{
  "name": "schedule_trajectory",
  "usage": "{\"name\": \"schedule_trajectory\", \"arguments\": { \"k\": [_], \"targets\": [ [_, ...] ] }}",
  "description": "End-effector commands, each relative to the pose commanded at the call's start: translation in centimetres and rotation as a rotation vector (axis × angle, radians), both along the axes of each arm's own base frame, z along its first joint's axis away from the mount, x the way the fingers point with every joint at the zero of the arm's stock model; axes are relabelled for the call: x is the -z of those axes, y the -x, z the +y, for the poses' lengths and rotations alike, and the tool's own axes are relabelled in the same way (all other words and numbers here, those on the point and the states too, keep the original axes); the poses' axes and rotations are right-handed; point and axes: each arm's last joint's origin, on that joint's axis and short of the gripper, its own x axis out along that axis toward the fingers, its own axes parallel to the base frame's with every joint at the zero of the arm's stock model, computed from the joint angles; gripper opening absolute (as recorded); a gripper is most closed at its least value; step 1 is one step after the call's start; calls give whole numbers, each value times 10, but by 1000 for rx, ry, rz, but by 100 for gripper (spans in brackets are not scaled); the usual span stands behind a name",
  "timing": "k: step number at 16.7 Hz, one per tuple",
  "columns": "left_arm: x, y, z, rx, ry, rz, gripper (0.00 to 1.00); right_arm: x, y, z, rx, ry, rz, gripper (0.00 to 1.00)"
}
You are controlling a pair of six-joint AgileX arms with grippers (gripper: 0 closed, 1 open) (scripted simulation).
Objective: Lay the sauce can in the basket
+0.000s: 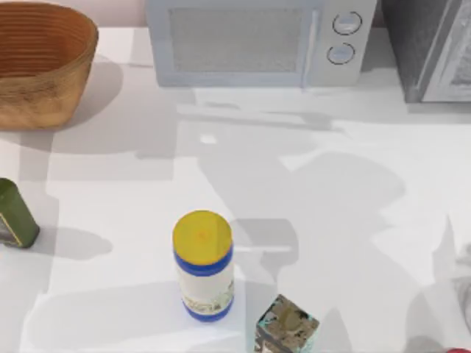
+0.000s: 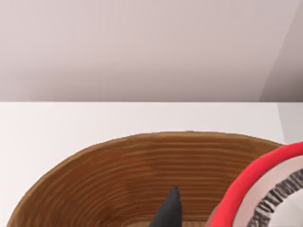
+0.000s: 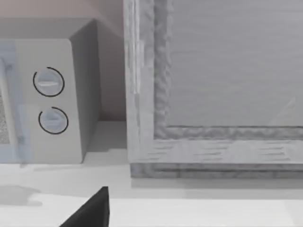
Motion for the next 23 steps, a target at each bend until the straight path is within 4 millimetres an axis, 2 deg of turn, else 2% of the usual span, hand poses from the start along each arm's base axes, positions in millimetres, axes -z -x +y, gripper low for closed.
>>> {"name": "schedule_trajectory", "arguments": {
  "k": [5, 13, 17, 23],
  "targets": [
    [3, -4, -2, 6, -2, -5, 0, 0, 0, 0, 0, 0, 0, 100],
    [46, -41, 1, 0, 0, 1, 0, 0, 0, 0, 0, 0, 0, 100],
    [49, -43, 1, 0, 0, 0, 0, 0, 0, 0, 0, 0, 0, 100],
    [49, -43, 1, 0, 0, 0, 45, 0, 0, 0, 0, 0, 0, 100]
  ]
}}
